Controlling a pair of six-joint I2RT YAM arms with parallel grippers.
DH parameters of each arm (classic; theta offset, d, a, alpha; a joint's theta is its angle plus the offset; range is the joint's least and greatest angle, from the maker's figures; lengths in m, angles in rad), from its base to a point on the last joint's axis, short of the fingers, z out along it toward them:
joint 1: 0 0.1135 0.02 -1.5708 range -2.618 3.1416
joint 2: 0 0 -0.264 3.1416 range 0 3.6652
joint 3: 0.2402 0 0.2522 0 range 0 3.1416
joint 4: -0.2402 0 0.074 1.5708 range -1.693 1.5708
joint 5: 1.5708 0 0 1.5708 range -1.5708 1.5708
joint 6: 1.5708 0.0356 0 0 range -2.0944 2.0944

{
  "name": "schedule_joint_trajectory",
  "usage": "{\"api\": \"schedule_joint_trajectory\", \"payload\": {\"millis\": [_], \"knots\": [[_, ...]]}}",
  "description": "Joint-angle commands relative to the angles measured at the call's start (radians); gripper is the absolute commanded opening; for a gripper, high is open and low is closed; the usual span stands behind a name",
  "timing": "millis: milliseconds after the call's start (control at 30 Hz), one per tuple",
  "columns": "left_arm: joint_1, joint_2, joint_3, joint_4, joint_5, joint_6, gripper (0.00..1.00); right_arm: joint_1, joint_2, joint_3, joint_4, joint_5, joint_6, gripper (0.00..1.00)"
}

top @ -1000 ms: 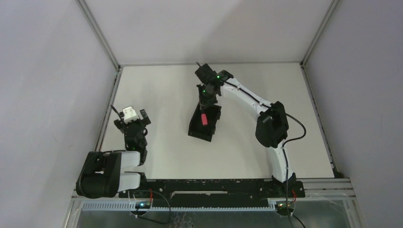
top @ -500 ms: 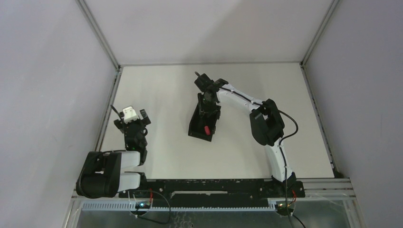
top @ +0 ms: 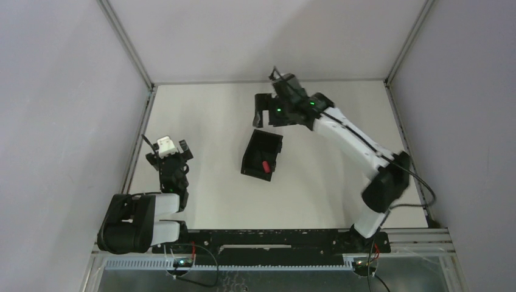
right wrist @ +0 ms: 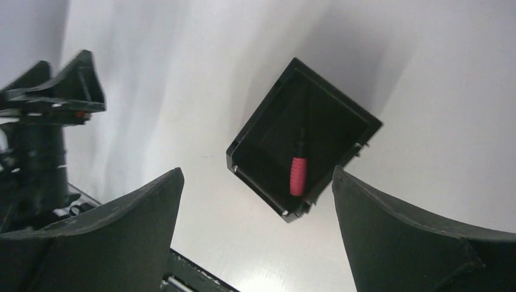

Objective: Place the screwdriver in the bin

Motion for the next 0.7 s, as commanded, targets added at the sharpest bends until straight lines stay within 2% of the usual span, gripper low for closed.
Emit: {"api": "schedule_joint_trajectory", "payload": {"millis": [0, 200, 400, 533, 667], "knots": [[0.004, -0.002, 0.041, 0.026, 0.001, 0.009, 0.98, -0.047, -0.213, -0.169, 0.168, 0.047, -0.114, 1.0], [0.003, -0.002, 0.042, 0.026, 0.001, 0.009, 0.98, -0.174, -0.494, -0.535, 0.4, 0.087, -0.191, 1.0], [0.004, -0.003, 0.042, 0.026, 0.001, 0.009, 0.98, -0.248, -0.707, -0.932, 0.713, 0.255, -0.29, 1.0], [0.004, -0.002, 0.042, 0.026, 0.001, 0.009, 0.98, -0.319, -0.819, -1.197, 1.016, 0.186, -0.298, 1.0], [0.004, -0.003, 0.042, 0.026, 0.001, 0.009, 0.98, -0.362, -0.855, -1.364, 1.168, 0.226, -0.313, 1.0]]}}
